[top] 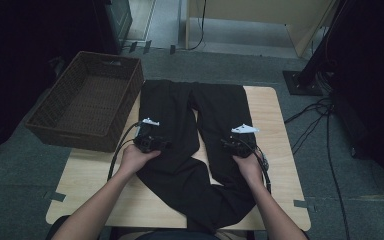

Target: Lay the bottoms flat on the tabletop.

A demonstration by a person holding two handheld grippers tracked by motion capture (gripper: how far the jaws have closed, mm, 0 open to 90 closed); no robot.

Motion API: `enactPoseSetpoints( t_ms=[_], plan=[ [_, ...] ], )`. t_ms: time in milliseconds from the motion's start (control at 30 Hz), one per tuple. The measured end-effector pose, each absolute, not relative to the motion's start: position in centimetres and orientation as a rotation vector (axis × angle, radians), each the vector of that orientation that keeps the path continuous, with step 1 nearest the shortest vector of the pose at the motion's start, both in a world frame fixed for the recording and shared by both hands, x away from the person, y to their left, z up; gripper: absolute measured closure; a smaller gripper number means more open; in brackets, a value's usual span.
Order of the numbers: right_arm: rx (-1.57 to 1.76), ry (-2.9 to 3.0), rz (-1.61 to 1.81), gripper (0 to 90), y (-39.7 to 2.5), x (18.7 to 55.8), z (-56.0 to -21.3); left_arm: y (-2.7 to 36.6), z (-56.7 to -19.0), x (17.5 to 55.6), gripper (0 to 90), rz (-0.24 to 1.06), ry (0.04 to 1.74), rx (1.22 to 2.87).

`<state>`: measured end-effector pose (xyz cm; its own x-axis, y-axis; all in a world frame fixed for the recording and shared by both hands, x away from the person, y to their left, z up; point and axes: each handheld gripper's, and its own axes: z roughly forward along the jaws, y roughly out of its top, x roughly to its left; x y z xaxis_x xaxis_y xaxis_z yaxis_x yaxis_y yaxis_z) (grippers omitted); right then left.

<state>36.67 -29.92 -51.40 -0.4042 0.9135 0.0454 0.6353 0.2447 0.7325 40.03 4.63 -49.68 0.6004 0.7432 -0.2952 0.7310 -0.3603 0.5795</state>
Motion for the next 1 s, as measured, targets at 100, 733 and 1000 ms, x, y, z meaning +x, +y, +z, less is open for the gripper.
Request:
enactPoseSetpoints(
  t_ms=[100, 733, 1000],
  plan=[
    [1.413, 2.114, 0.967, 51.1, -30.2, 36.5, -51.8, 4.6, -50.0, 40.2, 47.2, 0.027, 1.164, 2.131],
    [1.451, 2.034, 0.974, 45.1, -30.3, 41.7, -52.2, 3.8, -50.2, 45.2, 52.6, 0.106, 1.224, 2.086],
    [1.458, 2.063, 1.008, 48.3, -30.8, 39.4, -50.6, 4.6, -49.0, 43.3, 47.7, 0.069, 1.206, 2.080]
  ],
)
